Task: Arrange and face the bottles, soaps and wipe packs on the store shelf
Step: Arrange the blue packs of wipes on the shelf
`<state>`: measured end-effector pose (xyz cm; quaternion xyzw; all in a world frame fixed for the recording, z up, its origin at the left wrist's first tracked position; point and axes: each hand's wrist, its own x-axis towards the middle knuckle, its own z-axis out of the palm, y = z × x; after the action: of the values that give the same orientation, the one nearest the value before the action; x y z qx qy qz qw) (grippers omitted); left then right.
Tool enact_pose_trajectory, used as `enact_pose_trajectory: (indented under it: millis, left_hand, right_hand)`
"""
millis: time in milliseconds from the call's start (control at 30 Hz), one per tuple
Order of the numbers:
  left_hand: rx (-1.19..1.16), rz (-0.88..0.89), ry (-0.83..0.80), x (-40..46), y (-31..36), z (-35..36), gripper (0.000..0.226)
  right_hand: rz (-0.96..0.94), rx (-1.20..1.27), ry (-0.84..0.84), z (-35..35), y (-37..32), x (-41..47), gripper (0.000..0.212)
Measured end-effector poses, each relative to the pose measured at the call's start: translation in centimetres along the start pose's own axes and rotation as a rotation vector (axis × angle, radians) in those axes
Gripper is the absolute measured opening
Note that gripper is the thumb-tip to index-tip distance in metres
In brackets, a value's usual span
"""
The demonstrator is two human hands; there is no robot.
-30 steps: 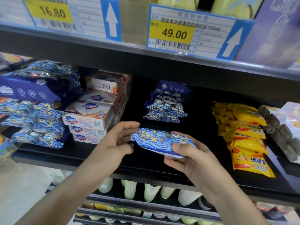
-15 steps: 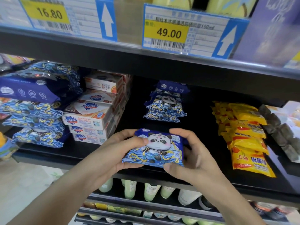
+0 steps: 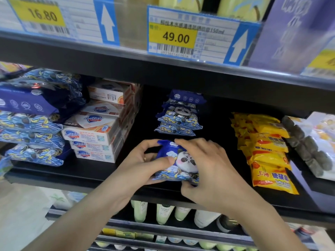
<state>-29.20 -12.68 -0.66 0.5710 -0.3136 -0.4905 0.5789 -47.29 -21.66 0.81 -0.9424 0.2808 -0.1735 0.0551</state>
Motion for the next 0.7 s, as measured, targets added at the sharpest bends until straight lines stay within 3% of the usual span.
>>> enact_pose_trajectory:
  millis: [100, 300, 433, 533, 700]
  left_hand:
    - [0.101, 0.055, 0.017, 0.5, -0.4, 0.0, 0.046]
    - [0.821, 0.364, 0.102, 0.6, -1.6, -2.4, 0.033]
    - [1.118, 0.422, 0.090, 0.6, -2.1, -2.9, 0.039]
    - [1.231, 0.457, 0.086, 0.9, -2.6, -3.1, 0.040]
    - [1.211, 0.449, 0.065, 1.5, -3.3, -3.9, 0.048]
  right_hand:
    - [0.107, -0.065, -0.059, -0.9, 2.1, 0.4, 0.095]
    - [0.305, -0.147, -0.232, -3.5, 6.4, 0.7, 0.094]
    - [0.326, -0.180, -0.259, -3.7, 7.8, 0.7, 0.091]
    - [0.334, -0.201, -0.347, -4.0, 8.0, 0.8, 0.090]
    - [0.377, -0.142, -0.521, -5.1, 7.2, 1.9, 0.102]
